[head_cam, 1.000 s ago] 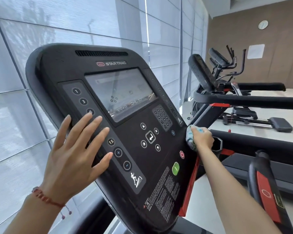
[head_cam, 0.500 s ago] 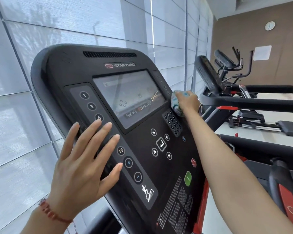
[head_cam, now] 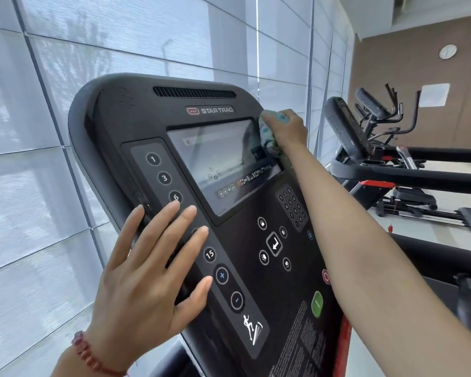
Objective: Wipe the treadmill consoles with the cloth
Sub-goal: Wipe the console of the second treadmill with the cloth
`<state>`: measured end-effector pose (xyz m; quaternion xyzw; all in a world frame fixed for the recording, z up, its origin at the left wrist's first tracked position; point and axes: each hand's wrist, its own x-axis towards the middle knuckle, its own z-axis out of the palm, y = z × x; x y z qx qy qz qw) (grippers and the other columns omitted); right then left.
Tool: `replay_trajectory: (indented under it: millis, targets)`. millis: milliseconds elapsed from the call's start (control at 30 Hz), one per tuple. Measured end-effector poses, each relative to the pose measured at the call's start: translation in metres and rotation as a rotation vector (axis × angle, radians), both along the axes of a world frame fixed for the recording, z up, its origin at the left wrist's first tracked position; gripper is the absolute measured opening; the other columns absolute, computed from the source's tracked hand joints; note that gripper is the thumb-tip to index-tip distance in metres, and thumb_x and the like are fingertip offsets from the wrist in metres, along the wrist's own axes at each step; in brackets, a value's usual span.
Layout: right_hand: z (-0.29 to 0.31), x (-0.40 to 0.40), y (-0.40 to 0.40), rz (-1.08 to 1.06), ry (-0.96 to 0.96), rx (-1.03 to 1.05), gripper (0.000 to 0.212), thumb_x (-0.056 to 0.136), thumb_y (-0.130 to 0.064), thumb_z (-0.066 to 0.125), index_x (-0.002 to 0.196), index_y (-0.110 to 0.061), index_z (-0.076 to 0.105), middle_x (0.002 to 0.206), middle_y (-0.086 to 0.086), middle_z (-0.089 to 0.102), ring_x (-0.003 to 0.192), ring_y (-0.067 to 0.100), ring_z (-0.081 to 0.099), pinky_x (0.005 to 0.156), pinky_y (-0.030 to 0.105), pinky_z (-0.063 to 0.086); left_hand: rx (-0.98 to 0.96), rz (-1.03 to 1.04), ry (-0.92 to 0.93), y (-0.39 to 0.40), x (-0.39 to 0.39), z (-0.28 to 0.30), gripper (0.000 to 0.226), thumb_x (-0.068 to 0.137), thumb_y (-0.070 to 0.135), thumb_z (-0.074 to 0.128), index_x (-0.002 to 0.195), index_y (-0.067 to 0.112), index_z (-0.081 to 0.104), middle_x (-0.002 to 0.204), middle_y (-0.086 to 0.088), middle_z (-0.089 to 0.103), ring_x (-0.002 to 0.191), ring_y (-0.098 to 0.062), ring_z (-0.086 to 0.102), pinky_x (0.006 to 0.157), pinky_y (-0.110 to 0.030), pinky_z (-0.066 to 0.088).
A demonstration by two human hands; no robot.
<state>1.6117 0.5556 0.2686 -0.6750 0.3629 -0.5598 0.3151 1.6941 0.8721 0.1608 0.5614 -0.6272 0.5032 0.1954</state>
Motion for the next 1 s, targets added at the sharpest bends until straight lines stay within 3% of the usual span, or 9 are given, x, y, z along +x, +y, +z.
replay_trajectory:
  millis: [367, 567, 767, 1000]
  targets:
    - [-0.069, -0.053, -0.002, -0.031, 0.078, 0.104, 0.04, 0.087, -0.042, 0.057, 0.105, -0.006, 0.06, 0.096, 0.005, 0.054, 0.089, 0.02, 0.047, 0.075, 0.024, 0.032, 0.003, 0.019, 0.004, 0.002, -0.001, -0.003, 0.046, 0.093, 0.036, 0.041, 0.11, 0.003, 0.068, 0.128, -0.015, 0.055, 0.127, -0.028, 0.041, 0.109, -0.052, 0.025]
    - [-0.133, -0.096, 0.0, -0.081, 0.075, 0.216, 0.041, 0.085, -0.043, 0.06, 0.107, -0.008, 0.062, 0.108, 0.014, 0.063, 0.107, 0.031, 0.055, 0.085, 0.032, 0.038, 0.017, 0.041, 0.005, 0.004, -0.002, -0.002, 0.046, 0.093, 0.037, 0.04, 0.109, 0.004, 0.068, 0.127, -0.015, 0.056, 0.126, -0.028, 0.042, 0.109, -0.051, 0.025]
    - [-0.116, -0.09, 0.007, -0.091, 0.056, 0.262, 0.041, 0.085, -0.042, 0.06, 0.107, -0.008, 0.061, 0.114, 0.016, 0.061, 0.11, 0.032, 0.052, 0.08, 0.028, 0.032, 0.048, 0.08, 0.0, 0.006, -0.005, -0.002, 0.047, 0.093, 0.039, 0.04, 0.112, 0.005, 0.067, 0.129, -0.015, 0.055, 0.128, -0.028, 0.04, 0.108, -0.052, 0.026]
    - [-0.082, -0.071, 0.002, -0.054, 0.087, 0.215, 0.04, 0.085, -0.043, 0.058, 0.104, -0.008, 0.06, 0.096, 0.009, 0.055, 0.091, 0.026, 0.05, 0.077, 0.028, 0.036, 0.044, 0.081, 0.002, 0.008, -0.005, -0.003, 0.046, 0.093, 0.038, 0.041, 0.112, 0.005, 0.066, 0.13, -0.014, 0.055, 0.13, -0.027, 0.038, 0.109, -0.051, 0.026]
